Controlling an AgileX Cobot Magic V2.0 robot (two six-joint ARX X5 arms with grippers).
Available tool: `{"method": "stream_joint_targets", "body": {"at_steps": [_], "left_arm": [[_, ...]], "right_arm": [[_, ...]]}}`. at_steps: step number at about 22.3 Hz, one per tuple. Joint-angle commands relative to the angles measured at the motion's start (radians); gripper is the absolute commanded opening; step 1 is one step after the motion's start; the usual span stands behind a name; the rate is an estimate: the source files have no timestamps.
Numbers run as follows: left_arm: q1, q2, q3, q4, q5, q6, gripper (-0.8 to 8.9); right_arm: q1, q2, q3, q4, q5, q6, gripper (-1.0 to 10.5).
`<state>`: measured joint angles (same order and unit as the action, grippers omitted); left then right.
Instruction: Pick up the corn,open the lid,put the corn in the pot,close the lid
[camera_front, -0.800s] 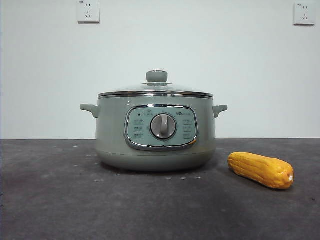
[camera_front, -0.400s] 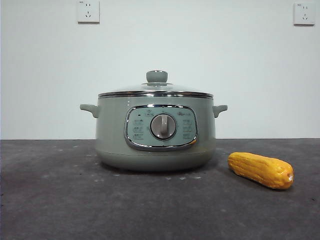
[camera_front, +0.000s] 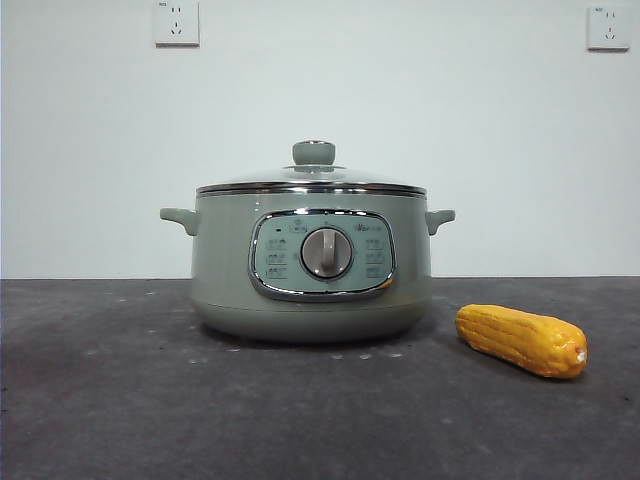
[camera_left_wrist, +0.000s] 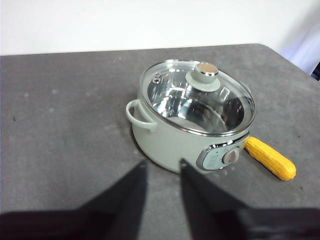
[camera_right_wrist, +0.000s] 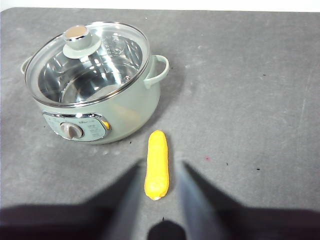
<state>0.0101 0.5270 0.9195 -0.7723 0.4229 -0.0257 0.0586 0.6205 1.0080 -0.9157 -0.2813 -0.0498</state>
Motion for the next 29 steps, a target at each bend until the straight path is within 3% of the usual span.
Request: {"method": "stream_joint_targets", "body": {"at_steps": [1,17,25,29], "left_arm": [[-0.003,0.006,0.024,0.001,0.005,0.011,6.32],[-0.003,0.037,0.079,-0.027,0.004,0.011,6.30],[-0.003,0.039,0.079,-0.036,0.004,0.011,6.30],[-0.003,0.039,0.079,-0.044,0.004,0.011,6.30]], "right_arm": [[0.000,0.000,0.005,0.005,-0.004,-0.005,5.5],[0.000,0.095,0.005,0.003,-0.045,-0.003,5.7],[0.095,0.403,0.005,0.045,-0.037,-0.006,5.7],[0.172,0.604,0.005,0.106,0.036,-0.007,5.7]]}}
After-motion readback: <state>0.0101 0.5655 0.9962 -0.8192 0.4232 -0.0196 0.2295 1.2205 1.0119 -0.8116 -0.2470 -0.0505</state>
